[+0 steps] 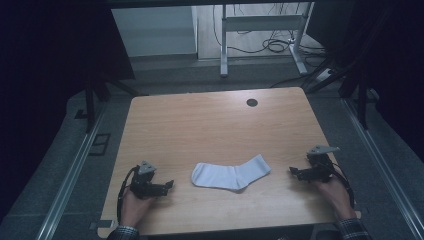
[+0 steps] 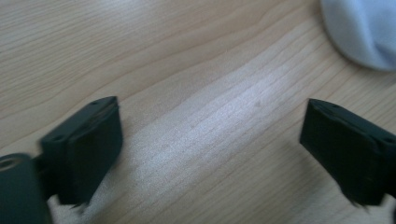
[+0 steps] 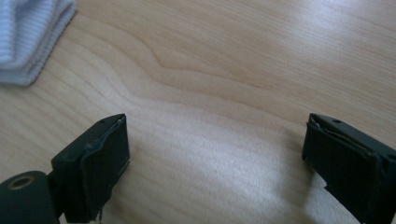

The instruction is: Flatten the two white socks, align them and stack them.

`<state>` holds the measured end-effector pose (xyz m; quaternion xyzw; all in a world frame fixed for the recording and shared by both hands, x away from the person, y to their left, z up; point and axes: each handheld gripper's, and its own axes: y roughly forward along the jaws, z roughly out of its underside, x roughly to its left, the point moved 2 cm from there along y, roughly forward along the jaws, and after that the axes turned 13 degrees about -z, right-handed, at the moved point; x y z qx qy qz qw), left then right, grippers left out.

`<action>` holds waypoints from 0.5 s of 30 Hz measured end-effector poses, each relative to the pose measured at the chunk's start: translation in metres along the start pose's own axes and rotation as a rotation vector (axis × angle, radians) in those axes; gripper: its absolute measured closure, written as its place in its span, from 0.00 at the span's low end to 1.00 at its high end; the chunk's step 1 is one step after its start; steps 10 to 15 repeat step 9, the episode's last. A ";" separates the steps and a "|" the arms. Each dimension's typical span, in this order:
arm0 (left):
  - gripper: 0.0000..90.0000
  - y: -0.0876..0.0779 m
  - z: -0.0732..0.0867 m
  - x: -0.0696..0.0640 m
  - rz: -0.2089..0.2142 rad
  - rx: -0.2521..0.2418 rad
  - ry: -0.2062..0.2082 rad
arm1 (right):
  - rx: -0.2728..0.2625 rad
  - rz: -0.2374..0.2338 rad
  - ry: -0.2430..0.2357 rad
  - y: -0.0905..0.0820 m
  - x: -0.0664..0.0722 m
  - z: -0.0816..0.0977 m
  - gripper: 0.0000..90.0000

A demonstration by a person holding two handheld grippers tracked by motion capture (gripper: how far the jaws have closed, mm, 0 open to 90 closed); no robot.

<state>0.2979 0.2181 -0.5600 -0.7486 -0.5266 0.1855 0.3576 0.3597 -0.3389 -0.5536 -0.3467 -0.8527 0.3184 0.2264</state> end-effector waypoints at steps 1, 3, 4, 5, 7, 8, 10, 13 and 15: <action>0.05 0.001 -0.001 -0.004 -0.021 0.005 0.033 | -0.007 0.004 0.002 0.001 0.000 0.000 0.07; 0.05 0.001 -0.001 -0.004 -0.021 0.007 0.032 | -0.013 0.004 0.000 0.001 0.000 0.000 0.07; 0.04 0.001 0.000 -0.004 -0.020 0.007 0.030 | -0.023 0.005 -0.001 0.001 0.000 0.002 0.07; 0.04 0.001 0.000 -0.004 -0.020 0.007 0.030 | -0.023 0.007 0.002 0.001 0.000 0.002 0.07; 0.04 0.001 0.000 -0.004 -0.019 0.007 0.032 | -0.025 0.008 0.004 0.001 0.000 0.002 0.07; 0.04 0.001 0.000 -0.004 -0.019 0.008 0.032 | -0.024 0.009 0.005 0.001 0.001 0.002 0.07; 0.04 0.001 0.000 -0.004 -0.019 0.008 0.032 | -0.024 0.011 0.006 0.001 0.001 0.002 0.07; 0.04 0.001 0.000 -0.004 -0.019 0.008 0.032 | -0.024 0.011 0.006 0.001 0.001 0.002 0.07; 0.04 0.001 0.000 -0.004 -0.019 0.008 0.032 | -0.024 0.011 0.006 0.001 0.001 0.002 0.07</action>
